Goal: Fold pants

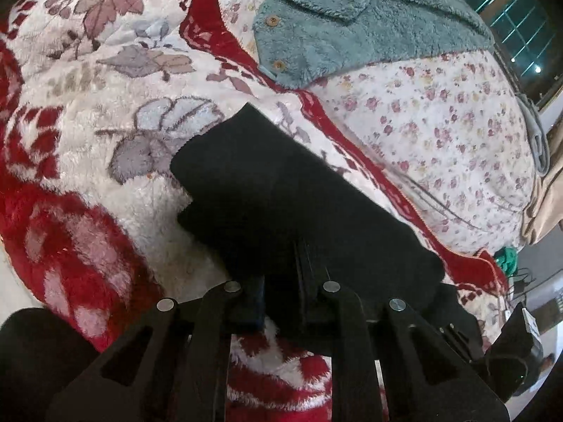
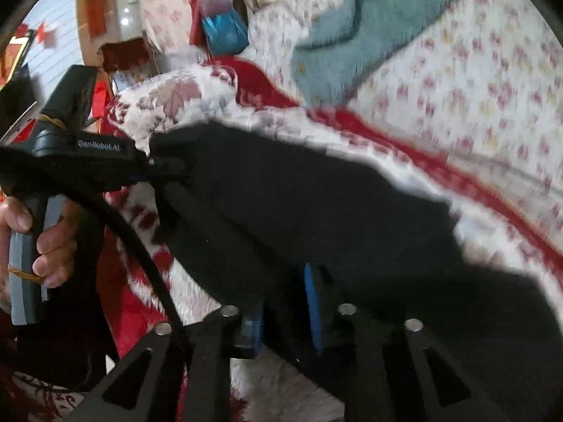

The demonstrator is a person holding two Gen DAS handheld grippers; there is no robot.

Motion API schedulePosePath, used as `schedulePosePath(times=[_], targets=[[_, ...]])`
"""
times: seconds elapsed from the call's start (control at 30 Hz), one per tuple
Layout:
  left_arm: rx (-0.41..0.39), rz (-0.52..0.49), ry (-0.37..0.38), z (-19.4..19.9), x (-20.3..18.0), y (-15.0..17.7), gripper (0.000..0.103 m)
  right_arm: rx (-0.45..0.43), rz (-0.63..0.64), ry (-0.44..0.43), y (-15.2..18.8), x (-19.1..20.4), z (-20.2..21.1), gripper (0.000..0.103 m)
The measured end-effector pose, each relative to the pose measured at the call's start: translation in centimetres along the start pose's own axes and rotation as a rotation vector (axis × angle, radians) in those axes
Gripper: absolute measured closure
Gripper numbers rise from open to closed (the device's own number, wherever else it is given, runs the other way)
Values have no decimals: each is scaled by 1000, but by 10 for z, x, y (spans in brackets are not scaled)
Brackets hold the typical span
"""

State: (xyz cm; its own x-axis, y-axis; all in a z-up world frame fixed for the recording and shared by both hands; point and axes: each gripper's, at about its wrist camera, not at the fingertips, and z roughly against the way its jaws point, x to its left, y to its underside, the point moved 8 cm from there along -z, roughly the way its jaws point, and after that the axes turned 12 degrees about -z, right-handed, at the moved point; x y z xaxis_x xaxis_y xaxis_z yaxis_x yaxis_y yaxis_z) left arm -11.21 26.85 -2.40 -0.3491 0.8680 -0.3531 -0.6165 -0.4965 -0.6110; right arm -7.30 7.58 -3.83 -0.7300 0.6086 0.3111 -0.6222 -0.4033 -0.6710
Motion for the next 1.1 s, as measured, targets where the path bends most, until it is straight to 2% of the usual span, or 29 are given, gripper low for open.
schedulePosePath(times=[0.03, 0.07, 0.2, 0.33, 0.43, 0.5, 0.73, 0.83, 0.93, 1.1], targets=[[-8, -6, -10, 4, 0, -2, 83, 6, 0, -27, 0, 3, 4, 60], [-25, -11, -36, 11, 2, -4, 77, 9, -4, -48, -1, 4, 10, 58], [-112, -13, -91, 40, 7, -14, 74, -50, -64, -66, 1, -11, 44, 58], [-146, -37, -82, 55, -3, -18, 74, -74, -256, -46, 10, -58, 74, 58], [-124, -82, -46, 49, -23, -15, 74, -94, -361, 21, 25, -99, 95, 58], [-95, -115, -20, 40, -41, -10, 69, -100, -398, 56, 33, -116, 104, 58], [9, -221, 58, 7, -103, 17, 67, -153, -452, 135, 44, -152, 131, 58], [61, -253, 82, -9, -122, 30, 67, -142, -518, 174, 52, -168, 138, 55], [105, -274, 106, -23, -144, 39, 67, -170, -583, 195, 58, -188, 158, 54], [111, -333, 145, -29, -179, 43, 67, -229, -703, 313, 82, -237, 207, 53]])
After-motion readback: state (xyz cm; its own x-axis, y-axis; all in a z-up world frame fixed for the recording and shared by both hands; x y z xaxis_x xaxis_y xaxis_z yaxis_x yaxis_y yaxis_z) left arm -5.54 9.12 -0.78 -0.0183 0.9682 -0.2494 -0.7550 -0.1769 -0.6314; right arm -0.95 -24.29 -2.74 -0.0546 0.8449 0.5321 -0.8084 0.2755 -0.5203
